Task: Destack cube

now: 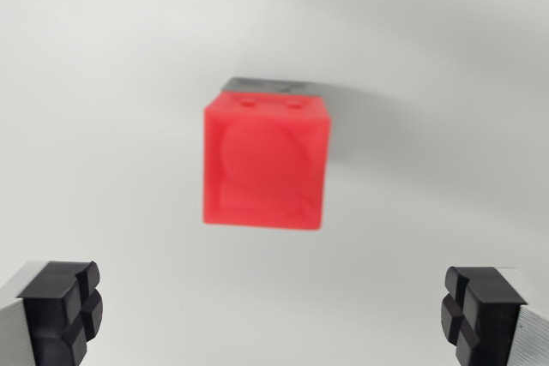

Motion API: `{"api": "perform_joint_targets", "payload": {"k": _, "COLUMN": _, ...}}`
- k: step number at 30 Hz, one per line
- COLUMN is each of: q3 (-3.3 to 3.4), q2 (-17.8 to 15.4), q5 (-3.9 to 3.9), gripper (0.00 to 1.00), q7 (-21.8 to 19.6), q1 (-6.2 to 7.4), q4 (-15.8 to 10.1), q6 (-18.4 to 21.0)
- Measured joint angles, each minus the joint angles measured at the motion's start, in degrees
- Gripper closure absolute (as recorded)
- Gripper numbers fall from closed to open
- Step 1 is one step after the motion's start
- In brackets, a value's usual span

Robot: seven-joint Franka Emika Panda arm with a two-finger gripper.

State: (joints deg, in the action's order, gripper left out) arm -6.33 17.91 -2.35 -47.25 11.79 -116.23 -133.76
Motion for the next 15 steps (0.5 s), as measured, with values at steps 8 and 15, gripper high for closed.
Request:
{"api": "perform_joint_targets", "payload": {"k": 8, "q3": 0.22, "q2": 2.60, "q5": -0.32, "gripper": 0.00, "q7": -0.19, "q1": 0.48, "q4": -0.24, "q6": -2.82}}
{"api": "perform_joint_targets", "payload": {"k": 15, "q3": 0.47, "q2": 5.72, "q5": -0.78, "gripper": 0.00, "q7": -0.51, "q1": 0.62, "q4": -0.59, "q6": -6.20}}
